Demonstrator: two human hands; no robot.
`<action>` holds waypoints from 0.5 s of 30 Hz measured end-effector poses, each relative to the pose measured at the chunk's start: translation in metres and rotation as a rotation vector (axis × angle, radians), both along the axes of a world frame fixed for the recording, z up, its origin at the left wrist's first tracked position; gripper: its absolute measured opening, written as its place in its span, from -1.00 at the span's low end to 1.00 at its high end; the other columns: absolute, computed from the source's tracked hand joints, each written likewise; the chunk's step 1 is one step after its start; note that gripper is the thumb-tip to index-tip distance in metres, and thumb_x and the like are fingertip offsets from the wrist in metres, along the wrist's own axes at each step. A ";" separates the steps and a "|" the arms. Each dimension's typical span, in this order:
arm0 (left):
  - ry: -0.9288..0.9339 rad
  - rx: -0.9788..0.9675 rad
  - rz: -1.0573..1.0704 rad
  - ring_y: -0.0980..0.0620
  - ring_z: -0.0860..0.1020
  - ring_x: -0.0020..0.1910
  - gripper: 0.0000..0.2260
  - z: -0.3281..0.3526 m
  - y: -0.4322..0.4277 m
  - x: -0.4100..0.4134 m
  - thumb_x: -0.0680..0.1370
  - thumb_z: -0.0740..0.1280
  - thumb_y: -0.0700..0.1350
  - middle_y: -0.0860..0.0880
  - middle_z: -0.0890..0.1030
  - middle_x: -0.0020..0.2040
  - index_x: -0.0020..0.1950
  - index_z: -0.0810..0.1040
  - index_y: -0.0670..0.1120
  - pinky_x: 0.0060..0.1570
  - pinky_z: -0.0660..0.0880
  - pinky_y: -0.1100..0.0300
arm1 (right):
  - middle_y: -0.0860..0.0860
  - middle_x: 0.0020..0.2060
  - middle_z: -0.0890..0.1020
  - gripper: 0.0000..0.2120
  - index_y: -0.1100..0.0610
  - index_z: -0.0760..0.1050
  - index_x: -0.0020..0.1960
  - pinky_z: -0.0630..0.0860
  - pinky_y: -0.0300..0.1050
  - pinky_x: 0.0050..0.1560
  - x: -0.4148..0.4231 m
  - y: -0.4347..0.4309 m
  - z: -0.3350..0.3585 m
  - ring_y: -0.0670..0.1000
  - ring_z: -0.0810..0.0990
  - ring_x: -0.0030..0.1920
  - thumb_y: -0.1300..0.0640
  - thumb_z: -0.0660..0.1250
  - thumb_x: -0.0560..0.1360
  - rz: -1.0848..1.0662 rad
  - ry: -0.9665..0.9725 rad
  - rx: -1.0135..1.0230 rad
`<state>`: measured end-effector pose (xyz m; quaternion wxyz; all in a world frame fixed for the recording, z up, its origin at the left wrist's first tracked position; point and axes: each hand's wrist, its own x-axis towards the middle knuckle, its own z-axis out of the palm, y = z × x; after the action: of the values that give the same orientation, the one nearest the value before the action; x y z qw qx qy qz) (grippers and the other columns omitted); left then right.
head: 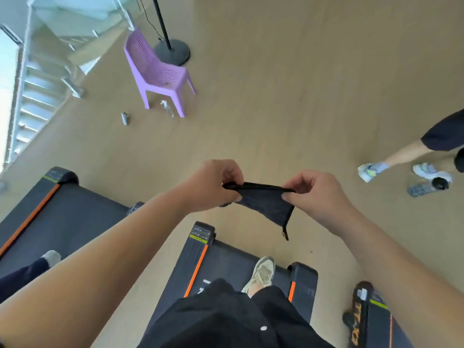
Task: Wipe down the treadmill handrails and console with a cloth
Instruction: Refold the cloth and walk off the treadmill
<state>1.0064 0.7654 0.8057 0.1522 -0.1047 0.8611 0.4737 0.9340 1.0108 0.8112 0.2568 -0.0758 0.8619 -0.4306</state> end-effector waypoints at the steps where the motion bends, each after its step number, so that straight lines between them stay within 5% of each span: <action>1: 0.023 -0.048 -0.011 0.23 0.57 -0.35 -0.78 0.002 -0.008 -0.017 0.44 0.50 -0.30 0.05 0.65 -0.17 -0.02 0.58 -0.04 -0.30 0.52 0.35 | -0.08 -0.24 0.71 -0.80 0.02 0.66 -0.10 0.50 -0.36 -0.24 -0.023 -0.006 0.001 -0.20 0.62 -0.29 0.31 0.50 0.42 0.051 0.008 0.015; 4: 0.036 -0.170 -0.031 0.20 0.55 -0.23 -0.73 0.003 -0.036 -0.061 0.47 0.48 -0.22 0.10 0.60 -0.14 0.10 0.57 0.04 -0.20 0.49 0.31 | -0.14 -0.26 0.61 -0.70 -0.03 0.62 0.08 0.49 -0.31 -0.20 -0.085 -0.032 0.004 -0.22 0.56 -0.32 0.32 0.45 0.46 0.242 -0.006 0.053; 7: 0.034 -0.274 0.038 0.19 0.55 -0.17 -0.87 0.007 -0.071 -0.102 0.47 0.47 -0.16 0.11 0.59 -0.11 -0.03 0.64 0.03 -0.15 0.49 0.25 | -0.13 -0.30 0.62 -0.73 -0.04 0.65 0.06 0.48 -0.24 -0.23 -0.144 -0.074 0.004 -0.13 0.58 -0.31 0.29 0.36 0.50 0.367 -0.018 0.127; 10: 0.071 0.104 0.326 0.19 0.60 -0.25 -0.94 0.002 -0.117 -0.147 0.51 0.48 -0.22 0.06 0.68 -0.20 -0.09 0.66 -0.06 -0.19 0.52 0.33 | -0.17 -0.38 0.64 -0.81 0.00 0.65 -0.15 0.46 -0.32 -0.29 -0.207 -0.127 -0.004 -0.17 0.55 -0.35 0.26 0.36 0.50 0.311 -0.059 0.041; 12: 0.153 0.381 0.547 0.06 0.65 -0.16 -0.92 -0.017 -0.156 -0.188 0.53 0.49 -0.24 -0.03 0.71 -0.15 -0.01 0.66 -0.11 -0.04 0.60 0.17 | -0.13 -0.30 0.66 -0.88 0.05 0.64 -0.16 0.52 -0.20 -0.10 -0.251 -0.168 -0.019 -0.13 0.58 -0.25 0.20 0.40 0.53 0.246 -0.119 -0.086; 15: 0.161 0.277 0.888 0.06 0.63 -0.12 -0.68 -0.077 -0.215 -0.266 0.45 0.58 0.03 0.03 0.67 -0.02 0.11 0.57 0.01 -0.12 0.56 0.15 | 0.02 -0.24 0.67 -0.92 0.20 0.59 -0.12 0.61 0.19 0.09 -0.321 -0.250 -0.060 0.01 0.61 -0.18 0.22 0.41 0.55 0.174 -0.180 -0.244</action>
<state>0.7405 0.5503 0.7288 -0.1199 -0.4047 0.6707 0.6099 0.6130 0.7606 0.7512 0.3580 -0.1420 0.7671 -0.5131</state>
